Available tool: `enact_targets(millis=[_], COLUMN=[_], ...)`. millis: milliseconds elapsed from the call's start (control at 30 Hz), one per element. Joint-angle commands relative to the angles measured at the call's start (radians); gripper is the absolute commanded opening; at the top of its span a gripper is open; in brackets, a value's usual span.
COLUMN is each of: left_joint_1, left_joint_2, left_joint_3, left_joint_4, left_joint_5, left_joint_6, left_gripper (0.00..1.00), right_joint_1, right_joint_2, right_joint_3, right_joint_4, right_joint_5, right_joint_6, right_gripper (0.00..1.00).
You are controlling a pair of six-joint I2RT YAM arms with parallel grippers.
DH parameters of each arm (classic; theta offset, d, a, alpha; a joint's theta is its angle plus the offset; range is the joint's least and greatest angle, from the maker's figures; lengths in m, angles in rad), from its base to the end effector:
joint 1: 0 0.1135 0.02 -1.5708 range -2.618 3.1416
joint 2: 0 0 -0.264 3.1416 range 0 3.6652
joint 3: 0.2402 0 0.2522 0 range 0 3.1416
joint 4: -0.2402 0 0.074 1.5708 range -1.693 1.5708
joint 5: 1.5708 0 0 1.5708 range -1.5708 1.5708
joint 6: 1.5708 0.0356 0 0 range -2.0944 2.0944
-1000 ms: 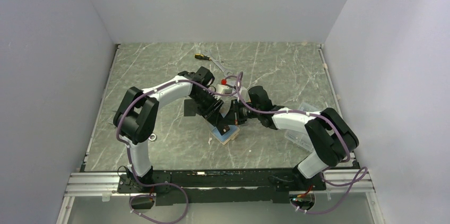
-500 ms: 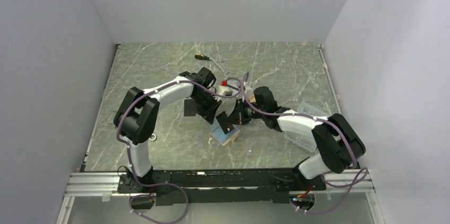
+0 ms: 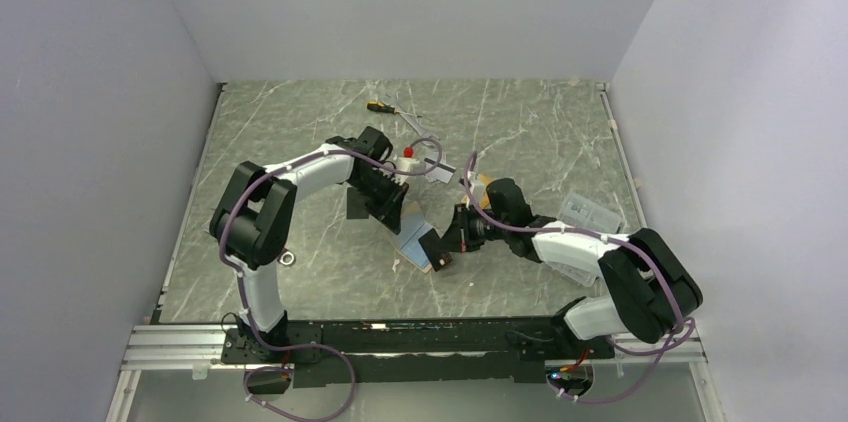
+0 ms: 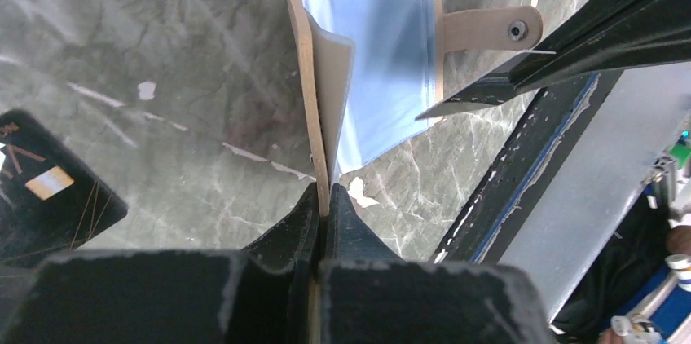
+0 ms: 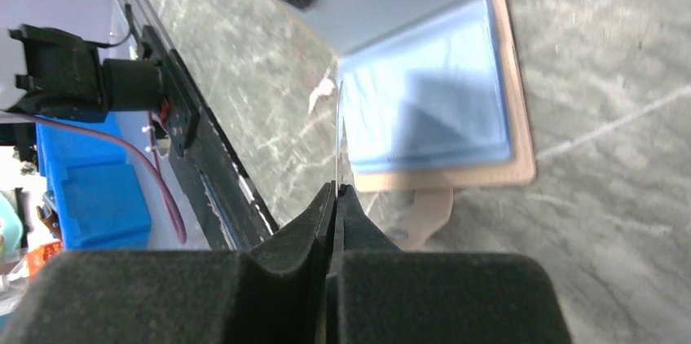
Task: Put the credit cards into the card holder
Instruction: Open the card holder at the center of the board.
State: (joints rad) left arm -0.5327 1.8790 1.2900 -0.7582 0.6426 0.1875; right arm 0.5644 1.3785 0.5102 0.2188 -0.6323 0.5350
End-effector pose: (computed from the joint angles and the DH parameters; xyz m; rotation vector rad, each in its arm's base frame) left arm 0.2991 -0.2011 0.1789 1.1120 2.6489 -0.9967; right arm 0.2045 0.1544 0.1623 -0.4180 2.3553 1.2708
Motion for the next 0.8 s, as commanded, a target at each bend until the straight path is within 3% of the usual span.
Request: enact_targets(millis=[0, 767], left_joint_1=[0.03, 0.031], left_joint_2=[-0.035, -0.018], left_joint_3=[-0.03, -0.049], left_joint_4=[0.058, 0.078], left_joint_5=[0.11, 0.04], left_joint_6=[-0.046, -0.071], left_gripper=[0.0, 0.0], right_joint_1=[-0.003, -0.043], right_joint_2=[-0.031, -0.07], right_joint_3=[-0.038, -0.107], right_joint_4=[-0.02, -0.091], right_joint_5=[0.007, 0.004], right_joint_6=[0.01, 0.017], right_gripper=[0.0, 0.0])
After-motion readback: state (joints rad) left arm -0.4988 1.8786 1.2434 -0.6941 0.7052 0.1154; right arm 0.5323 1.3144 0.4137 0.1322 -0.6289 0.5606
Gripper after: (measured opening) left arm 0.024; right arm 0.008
